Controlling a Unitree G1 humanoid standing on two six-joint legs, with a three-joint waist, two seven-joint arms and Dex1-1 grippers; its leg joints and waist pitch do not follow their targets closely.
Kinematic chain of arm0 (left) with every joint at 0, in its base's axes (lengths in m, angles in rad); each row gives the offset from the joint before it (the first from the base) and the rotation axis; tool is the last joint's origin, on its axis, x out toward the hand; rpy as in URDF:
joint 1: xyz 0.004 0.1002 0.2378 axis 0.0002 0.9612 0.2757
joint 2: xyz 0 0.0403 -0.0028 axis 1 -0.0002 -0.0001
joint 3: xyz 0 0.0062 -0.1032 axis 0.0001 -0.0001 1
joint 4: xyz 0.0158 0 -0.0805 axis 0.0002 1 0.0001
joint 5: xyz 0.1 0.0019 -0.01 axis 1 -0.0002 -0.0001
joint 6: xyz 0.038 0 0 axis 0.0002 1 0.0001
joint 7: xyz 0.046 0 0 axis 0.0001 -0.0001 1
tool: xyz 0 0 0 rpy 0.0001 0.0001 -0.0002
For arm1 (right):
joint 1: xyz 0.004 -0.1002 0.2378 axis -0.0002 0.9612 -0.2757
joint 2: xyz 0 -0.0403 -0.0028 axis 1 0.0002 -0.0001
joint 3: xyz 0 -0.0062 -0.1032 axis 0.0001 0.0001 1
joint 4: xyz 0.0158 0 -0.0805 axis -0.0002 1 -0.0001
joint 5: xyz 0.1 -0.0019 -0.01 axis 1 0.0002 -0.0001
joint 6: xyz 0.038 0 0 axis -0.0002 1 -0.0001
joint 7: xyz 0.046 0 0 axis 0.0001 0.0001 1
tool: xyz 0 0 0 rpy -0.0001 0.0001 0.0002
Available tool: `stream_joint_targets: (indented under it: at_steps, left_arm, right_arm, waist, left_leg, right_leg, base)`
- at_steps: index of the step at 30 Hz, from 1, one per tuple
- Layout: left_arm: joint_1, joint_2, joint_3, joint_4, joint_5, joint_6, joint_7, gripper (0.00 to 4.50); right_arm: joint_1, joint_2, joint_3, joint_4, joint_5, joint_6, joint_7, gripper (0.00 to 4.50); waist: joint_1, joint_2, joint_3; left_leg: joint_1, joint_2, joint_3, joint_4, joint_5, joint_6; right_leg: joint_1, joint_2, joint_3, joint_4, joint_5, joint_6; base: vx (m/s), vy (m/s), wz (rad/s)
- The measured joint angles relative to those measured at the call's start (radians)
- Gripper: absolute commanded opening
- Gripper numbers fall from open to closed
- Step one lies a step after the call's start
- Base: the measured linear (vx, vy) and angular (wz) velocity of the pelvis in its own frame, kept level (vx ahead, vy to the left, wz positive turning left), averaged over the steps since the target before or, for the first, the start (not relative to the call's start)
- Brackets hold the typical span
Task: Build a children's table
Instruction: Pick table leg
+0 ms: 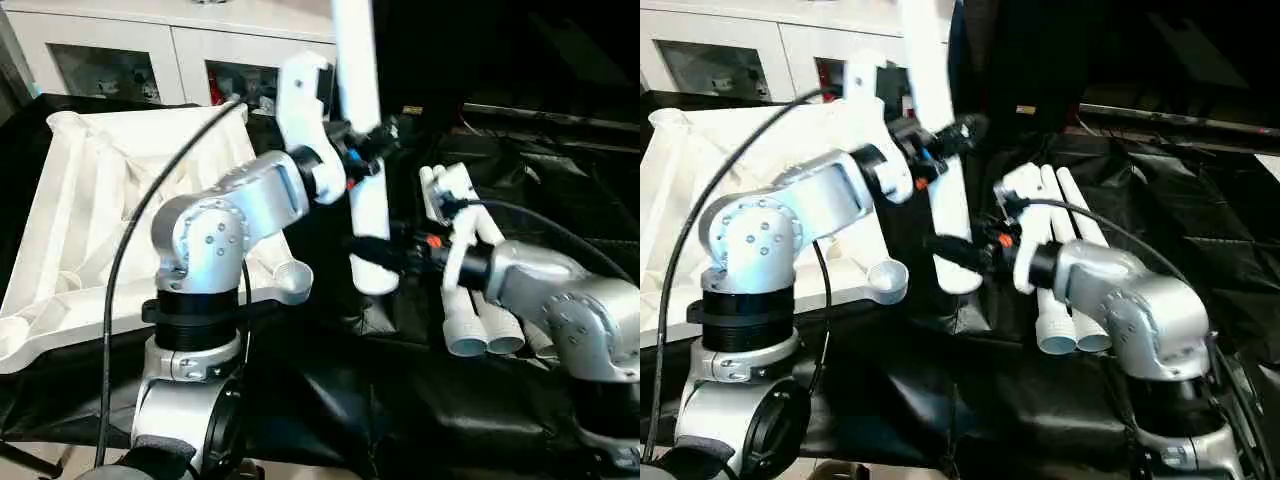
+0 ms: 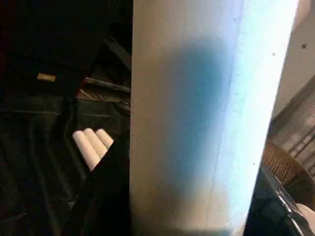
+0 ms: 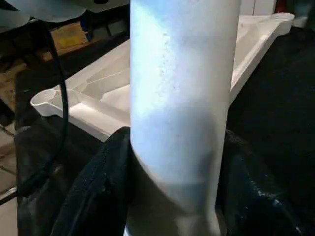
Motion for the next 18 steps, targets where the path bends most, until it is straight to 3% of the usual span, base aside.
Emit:
stream_joint_targets:
  at_steps: [2, 7, 13, 18]
  left_arm:
    - [0.000, 0.005, 0.004, 0.000, -0.001, 0.000, -0.004, 1.86]
    - [0.000, 0.060, -0.009, 0.011, -0.009, -0.005, -0.098, 1.86]
    - [0.006, 0.164, -0.071, -0.023, -0.095, 0.015, -0.348, 1.86]
    - [0.005, 0.183, -0.074, -0.034, -0.140, 0.017, -0.457, 1.86]
  right_arm:
    - [0.000, 0.010, 0.000, 0.001, 0.001, -0.003, -0.001, 2.53]
    - [0.000, -0.013, -0.008, -0.007, 0.040, 0.004, 0.038, 3.00]
    - [-0.002, -0.091, -0.011, -0.029, 0.086, 0.018, 0.151, 3.15]
    - [-0.003, -0.127, -0.009, -0.042, 0.119, 0.019, 0.213, 3.15]
  waist:
    - [0.001, 0.000, 0.000]
    - [0.001, 0.000, 0.000]
    - [0.002, 0.000, 0.000]
    - [0.001, 0.000, 0.000]
  left_leg:
    - [0.000, 0.000, 0.000, 0.000, 0.000, 0.000]
    - [0.000, 0.000, 0.000, 0.000, 0.000, 0.000]
    - [0.000, 0.000, 0.000, 0.000, 0.000, 0.000]
    - [0.000, 0.000, 0.001, 0.000, 0.000, 0.000]
  right_leg:
    - [0.000, 0.000, 0.000, 0.000, 0.000, 0.000]
    - [0.000, 0.000, 0.000, 0.000, 0.000, 0.000]
    - [0.000, 0.000, 0.000, -0.001, 0.000, 0.000]
    - [0.000, 0.000, 0.000, 0.000, 0.000, 0.000]
  base:
    - [0.000, 0.000, 0.00]
    - [0.000, 0.000, 0.00]
    - [0.000, 0.000, 0.00]
    - [0.000, 0.000, 0.00]
